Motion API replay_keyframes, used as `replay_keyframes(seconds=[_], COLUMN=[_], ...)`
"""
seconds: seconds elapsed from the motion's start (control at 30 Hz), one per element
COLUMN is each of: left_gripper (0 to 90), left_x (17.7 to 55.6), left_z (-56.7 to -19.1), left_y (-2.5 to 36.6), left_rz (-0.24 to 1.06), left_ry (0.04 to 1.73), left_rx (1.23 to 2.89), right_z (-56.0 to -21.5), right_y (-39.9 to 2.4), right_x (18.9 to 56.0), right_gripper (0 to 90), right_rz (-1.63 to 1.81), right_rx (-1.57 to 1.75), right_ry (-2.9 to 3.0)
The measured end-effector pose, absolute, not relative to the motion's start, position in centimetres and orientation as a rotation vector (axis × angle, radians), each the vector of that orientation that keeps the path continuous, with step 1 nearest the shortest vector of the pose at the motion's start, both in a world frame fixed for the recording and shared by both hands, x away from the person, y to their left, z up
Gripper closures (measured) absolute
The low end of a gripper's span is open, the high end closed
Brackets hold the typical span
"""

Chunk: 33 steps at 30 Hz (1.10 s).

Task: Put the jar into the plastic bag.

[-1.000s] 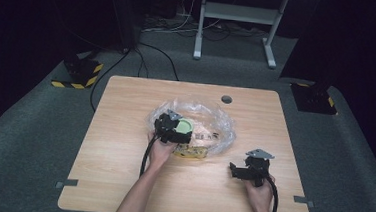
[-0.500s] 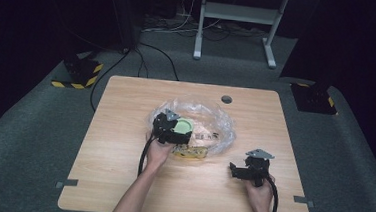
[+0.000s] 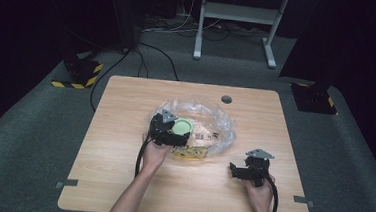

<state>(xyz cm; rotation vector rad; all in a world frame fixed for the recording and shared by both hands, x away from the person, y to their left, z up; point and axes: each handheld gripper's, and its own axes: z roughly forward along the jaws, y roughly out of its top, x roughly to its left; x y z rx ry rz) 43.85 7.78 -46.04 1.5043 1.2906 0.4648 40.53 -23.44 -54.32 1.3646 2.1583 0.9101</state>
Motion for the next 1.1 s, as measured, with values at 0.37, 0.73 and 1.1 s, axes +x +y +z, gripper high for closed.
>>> replay_keyframes(seconds=[0.37,0.73,1.1], left_gripper=[6.5,6.8,7.0], left_x=[42.6,41.4,39.9], left_z=[-45.4,-44.9,-44.4], left_y=[8.3,8.8,9.6], left_rz=[0.461,0.455,0.448], left_ry=[1.276,1.280,1.272], left_rx=[1.498,1.476,1.464], right_z=[-54.3,-54.3,-54.3], right_y=[-23.4,-23.4,-23.4], right_x=[40.5,40.5,40.5], right_gripper=[4.6,4.6,4.6], right_rz=[0.910,0.909,0.909], right_rx=[1.365,1.363,1.364], right_ry=[2.158,2.159,2.159])
